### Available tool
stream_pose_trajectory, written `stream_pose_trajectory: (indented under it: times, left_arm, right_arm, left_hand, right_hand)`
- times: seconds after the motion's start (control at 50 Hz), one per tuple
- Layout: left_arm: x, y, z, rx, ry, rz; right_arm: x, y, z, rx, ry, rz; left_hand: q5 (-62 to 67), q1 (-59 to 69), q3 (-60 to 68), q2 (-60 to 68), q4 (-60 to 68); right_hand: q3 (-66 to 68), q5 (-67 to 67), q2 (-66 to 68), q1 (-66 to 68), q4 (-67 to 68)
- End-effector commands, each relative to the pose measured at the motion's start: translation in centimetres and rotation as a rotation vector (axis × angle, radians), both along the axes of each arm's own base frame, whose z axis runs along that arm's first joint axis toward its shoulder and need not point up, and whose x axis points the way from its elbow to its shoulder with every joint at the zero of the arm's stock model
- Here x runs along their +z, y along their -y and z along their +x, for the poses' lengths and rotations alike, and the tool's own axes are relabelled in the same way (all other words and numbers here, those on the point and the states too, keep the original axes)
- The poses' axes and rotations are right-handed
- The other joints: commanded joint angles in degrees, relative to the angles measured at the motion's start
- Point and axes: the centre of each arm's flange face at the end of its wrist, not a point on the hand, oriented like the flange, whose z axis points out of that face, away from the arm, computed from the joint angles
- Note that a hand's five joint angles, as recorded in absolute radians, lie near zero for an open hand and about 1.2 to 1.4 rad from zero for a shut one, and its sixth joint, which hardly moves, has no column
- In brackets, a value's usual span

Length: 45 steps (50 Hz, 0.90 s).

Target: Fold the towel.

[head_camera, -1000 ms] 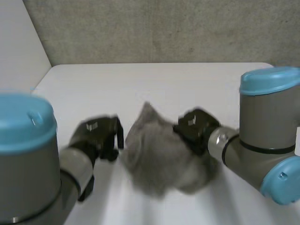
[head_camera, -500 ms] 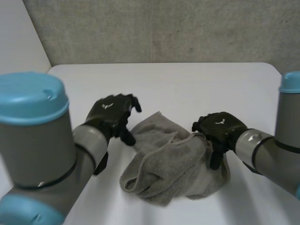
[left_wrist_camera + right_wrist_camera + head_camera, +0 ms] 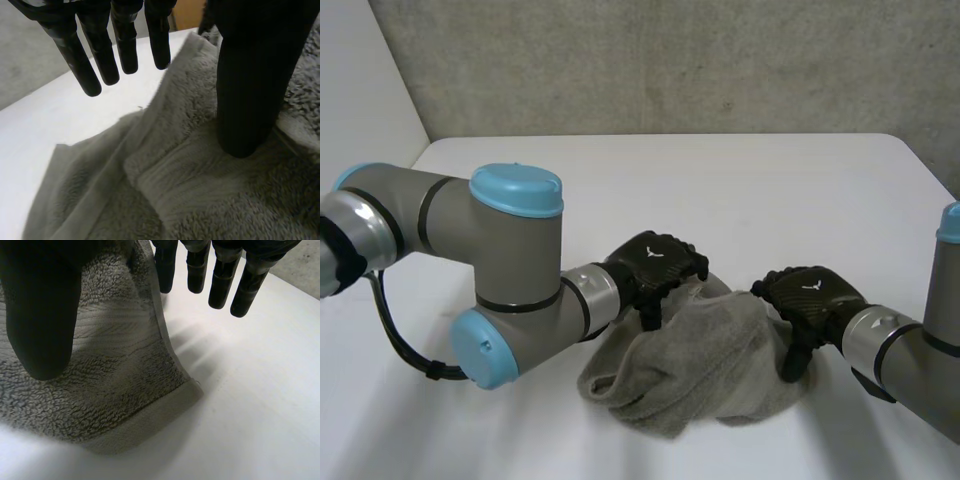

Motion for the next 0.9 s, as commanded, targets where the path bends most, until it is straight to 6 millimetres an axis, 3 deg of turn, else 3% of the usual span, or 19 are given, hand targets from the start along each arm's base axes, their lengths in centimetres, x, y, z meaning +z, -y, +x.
stream_pose_trajectory:
  times: [0.02, 0.06, 0.08, 0.1, 0.22, 0.28, 0.32, 0.34, 0.36, 0.38, 0.4, 0.48, 0.56, 0.66, 0.7, 0.76, 0.8, 0.84, 0.9]
  left_arm:
    - [-0.7, -0.3, -0.1, -0.06, 0.045, -0.046]
    - [-0.7, -0.3, -0.1, -0.065, 0.056, -0.055]
    - [-0.7, -0.2, 0.0, -0.062, 0.069, -0.064]
    - [-0.7, -0.1, 0.1, -0.054, 0.072, -0.075]
    - [1.4, 2.7, 0.4, 0.07, 0.036, -0.178]
    - [4.7, 5.7, 0.6, 0.228, -0.043, -0.34]
    - [9.6, 8.1, 1.5, 0.399, -0.159, -0.51]
    - [9.6, 8.1, 1.5, 0.4, -0.16, -0.511]
    - [12.2, 8.9, 2.1, 0.469, -0.224, -0.586]
    - [12.3, 8.9, 2.1, 0.469, -0.224, -0.587]
    - [14.6, 9.4, 2.8, 0.52, -0.284, -0.648]
    - [20.6, 9.8, 5.7, 0.615, -0.465, -0.763]
    - [21.8, 9.6, 7.6, 0.652, -0.547, -0.737]
    - [18.8, 9.7, 9.8, 0.696, -0.522, -0.614]
    - [14.4, 8.9, 10.6, 0.712, -0.418, -0.501]
    - [12.0, 8.3, 11.0, 0.717, -0.355, -0.447]
    - [7.8, 7.0, 11.9, 0.725, -0.245, -0.358]
    - [6.1, 6.4, 12.5, 0.736, -0.193, -0.32]
    - [3.1, 5.2, 13.8, 0.757, -0.096, -0.242]
  right_arm:
    - [-0.8, 0.4, 0.3, 0.006, -0.007, 0.009]
    - [-0.7, 0.6, 0.4, 0.01, -0.012, -0.003]
    - [-0.4, 1.0, 0.4, 0.01, -0.012, -0.026]
    - [-0.3, 1.0, 0.4, 0.01, -0.012, -0.027]
    - [2.5, 3.9, 1.3, 0.031, -0.018, -0.23]
    - [5.6, 6.3, 1.9, 0.024, -0.028, -0.41]
    - [7.7, 7.7, 2.0, -0.013, -0.018, -0.513]
    - [9.8, 8.7, 2.4, -0.053, 0.001, -0.609]
    - [9.8, 8.7, 2.4, -0.054, 0.001, -0.61]
    - [12.0, 9.3, 2.8, -0.091, 0.03, -0.711]
    - [13.7, 9.9, 2.9, -0.129, 0.061, -0.8]
    - [15.8, 10.8, 3.0, -0.18, 0.127, -0.95]
    - [16.2, 10.1, 3.2, -0.185, 0.169, -0.993]
    - [13.4, 9.0, 3.0, -0.162, 0.119, -0.869]
    - [12.2, 8.5, 2.8, -0.152, 0.088, -0.811]
    - [9.0, 7.4, 2.4, -0.12, 0.009, -0.641]
    - [7.1, 6.6, 2.3, -0.09, -0.037, -0.534]
    - [3.4, 4.8, 2.2, -0.015, -0.134, -0.322]
    - [2.4, 4.0, 2.1, 0.02, -0.169, -0.247]
  left_hand:
    - [9.6, 9.3, 9.6, 9.6, 9.7]
    - [23.1, 22.8, 23.0, 23.0, 23.1]
    - [41.6, 41.2, 41.5, 41.5, 41.6]
    - [56.6, 56.2, 56.5, 56.5, 56.6]
    - [56.7, 56.4, 56.6, 56.7, 56.7]
    - [56.7, 56.4, 56.6, 56.7, 56.7]
    - [56.7, 56.4, 56.6, 56.7, 56.7]
    - [56.7, 56.4, 56.6, 56.7, 56.7]
    - [56.7, 56.4, 56.6, 56.7, 56.7]
    - [56.7, 56.4, 56.6, 56.7, 56.7]
    - [56.7, 56.4, 56.6, 56.7, 56.7]
    - [56.7, 56.4, 56.6, 56.7, 56.7]
    - [56.7, 56.4, 56.6, 56.7, 56.7]
    - [56.7, 56.4, 56.6, 56.7, 56.7]
    - [56.7, 56.4, 56.6, 56.7, 56.7]
    - [56.7, 56.4, 56.6, 56.7, 56.7]
    - [56.7, 56.4, 56.6, 56.7, 56.7]
    - [56.7, 56.4, 56.6, 56.7, 56.7]
    - [56.7, 56.4, 56.6, 56.7, 56.7]
  right_hand:
    - [16.0, 15.8, 14.6, 16.4, 15.2]
    - [31.4, 31.2, 30.0, 31.8, 30.6]
    - [57.1, 56.8, 55.6, 57.4, 56.3]
    - [57.3, 57.1, 55.9, 57.7, 56.5]
    - [66.4, 66.1, 64.9, 66.7, 65.5]
    - [66.4, 66.1, 64.9, 66.7, 65.5]
    - [66.4, 66.1, 64.9, 66.7, 65.5]
    - [66.4, 66.1, 64.9, 66.7, 65.5]
    - [66.4, 66.1, 64.9, 66.7, 65.5]
    - [66.4, 66.1, 64.9, 66.7, 65.5]
    - [66.4, 66.1, 64.9, 66.7, 65.5]
    - [66.4, 66.1, 64.9, 66.7, 65.5]
    - [66.4, 66.1, 64.9, 66.7, 65.5]
    - [66.4, 66.1, 64.9, 66.7, 65.5]
    - [66.4, 66.1, 64.9, 66.7, 65.5]
    - [66.4, 66.1, 64.9, 66.7, 65.5]
    - [66.4, 66.1, 64.9, 66.7, 65.5]
    - [66.4, 66.1, 64.9, 66.7, 65.5]
    - [66.4, 66.1, 64.9, 66.7, 65.5]
